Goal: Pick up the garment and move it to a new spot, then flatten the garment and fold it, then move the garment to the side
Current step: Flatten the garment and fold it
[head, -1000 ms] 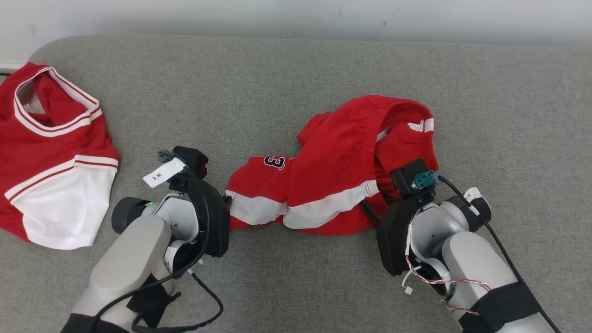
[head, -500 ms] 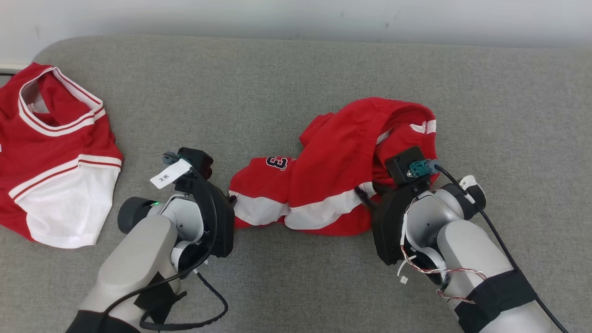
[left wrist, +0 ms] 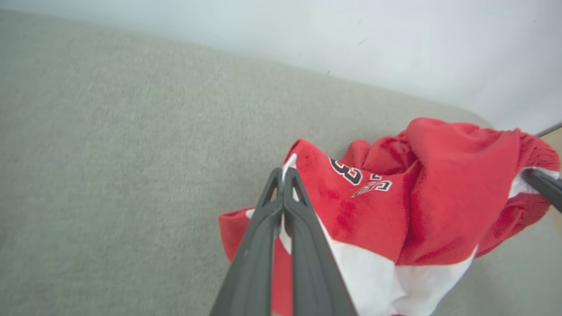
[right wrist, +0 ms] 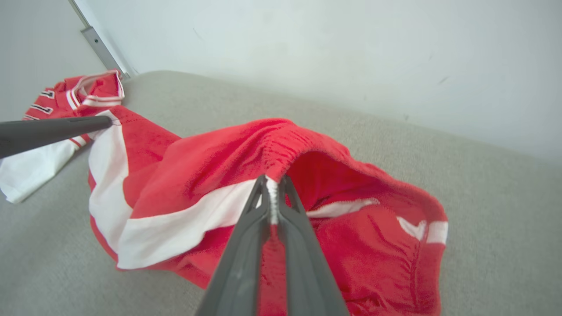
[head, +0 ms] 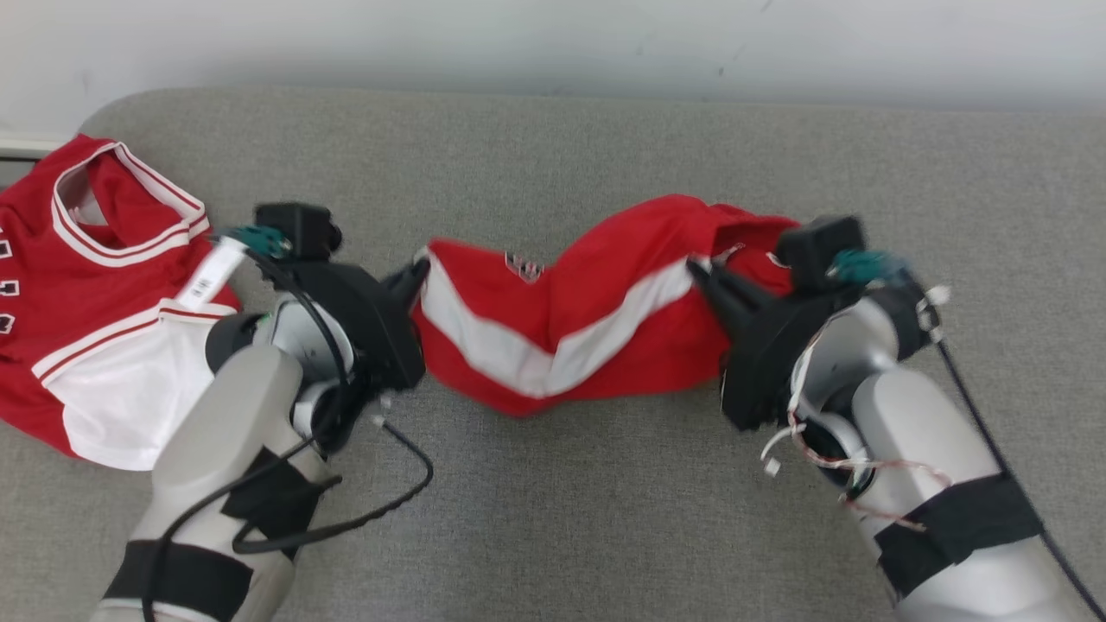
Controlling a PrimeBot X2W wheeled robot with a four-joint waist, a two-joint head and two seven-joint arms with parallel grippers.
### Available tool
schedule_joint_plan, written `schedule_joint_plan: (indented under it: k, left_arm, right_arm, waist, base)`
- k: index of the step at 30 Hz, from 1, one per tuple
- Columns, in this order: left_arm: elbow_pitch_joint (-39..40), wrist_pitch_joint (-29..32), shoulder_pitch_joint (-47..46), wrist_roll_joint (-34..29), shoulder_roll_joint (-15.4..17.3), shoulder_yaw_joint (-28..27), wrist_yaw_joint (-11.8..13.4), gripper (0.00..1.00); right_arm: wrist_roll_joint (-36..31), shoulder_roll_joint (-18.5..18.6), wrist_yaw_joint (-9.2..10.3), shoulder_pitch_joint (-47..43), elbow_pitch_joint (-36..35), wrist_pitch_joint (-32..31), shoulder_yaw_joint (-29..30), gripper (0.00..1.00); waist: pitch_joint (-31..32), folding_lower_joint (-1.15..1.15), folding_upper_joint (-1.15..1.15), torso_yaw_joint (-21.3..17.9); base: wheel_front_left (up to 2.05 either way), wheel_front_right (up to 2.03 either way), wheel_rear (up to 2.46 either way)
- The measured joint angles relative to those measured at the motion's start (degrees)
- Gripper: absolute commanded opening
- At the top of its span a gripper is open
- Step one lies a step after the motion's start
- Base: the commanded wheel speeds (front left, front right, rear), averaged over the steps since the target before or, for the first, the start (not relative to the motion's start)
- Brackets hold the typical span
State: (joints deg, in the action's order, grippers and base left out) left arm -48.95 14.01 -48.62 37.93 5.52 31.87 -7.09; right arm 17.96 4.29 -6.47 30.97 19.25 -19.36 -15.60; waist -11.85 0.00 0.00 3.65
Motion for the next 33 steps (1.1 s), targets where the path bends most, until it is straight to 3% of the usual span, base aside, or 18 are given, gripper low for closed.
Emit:
schedule_joint_plan:
  k: [8, 12, 17, 21, 25, 29, 33]
  left_arm:
    - [6.16, -14.71, -5.48, 4.5, -1.94, -8.7, 0.0, 0.0]
    - [9.64, -20.97, -6.18, 6.0, -2.23, -10.61, 0.0, 0.0]
    - [16.39, -23.25, -0.43, 11.26, -3.1, -11.94, -0.03, 0.0]
    - [30.07, -22.52, 5.45, 20.17, -3.11, -13.55, -0.02, 0.0]
    - [38.74, -20.11, 7.47, 22.03, -2.98, -14.17, -0.03, 0.0]
    - [37.62, -16.1, 11.46, 21.17, -3.12, -11.98, 2.98, 0.0]
    - [28.64, -15.19, 12.77, 20.89, -3.04, -12.33, 6.76, 0.0]
  right_arm:
    - [1.82, 0.05, 1.96, 5.66, -5.7, 9.09, 6.46, 0.0]
    - [2.79, 1.31, 1.91, 5.61, -8.46, 11.85, 8.6, 0.0]
    - [9.12, 1.34, 0.94, -2.53, -14.85, 11.77, 10.42, 0.0]
    - [16.79, 0.66, 0.42, -10.26, -26.18, 10.28, 12.63, 0.0]
    - [21.27, 0.37, 0.48, -12.18, -32.59, 7.57, 14.3, 0.0]
    - [21.63, 0.25, 2.53, -12.93, -28.02, 3.3, 13.54, 0.0]
    - [21.84, -0.67, 4.66, -6.65, -14.57, 1.03, 10.56, 0.0]
  waist:
    - [3.1, 0.0, 0.0, -0.32]
    - [5.2, 0.0, -0.01, -0.6]
    - [8.14, 0.0, 0.0, -1.07]
    - [10.55, -0.01, -0.01, -1.54]
    - [12.16, -0.02, -0.02, -2.4]
    - [11.92, -0.02, -0.01, -3.5]
    - [9.85, 0.0, 0.0, -4.34]
  base:
    - [0.0, 0.0, 0.0]
    - [0.0, 0.0, 0.0]
    - [0.0, 0.0, 0.0]
    - [0.0, 0.0, 0.0]
    - [0.0, 0.0, 0.0]
    - [0.0, 0.0, 0.0]
    - [0.0, 0.0, 0.0]
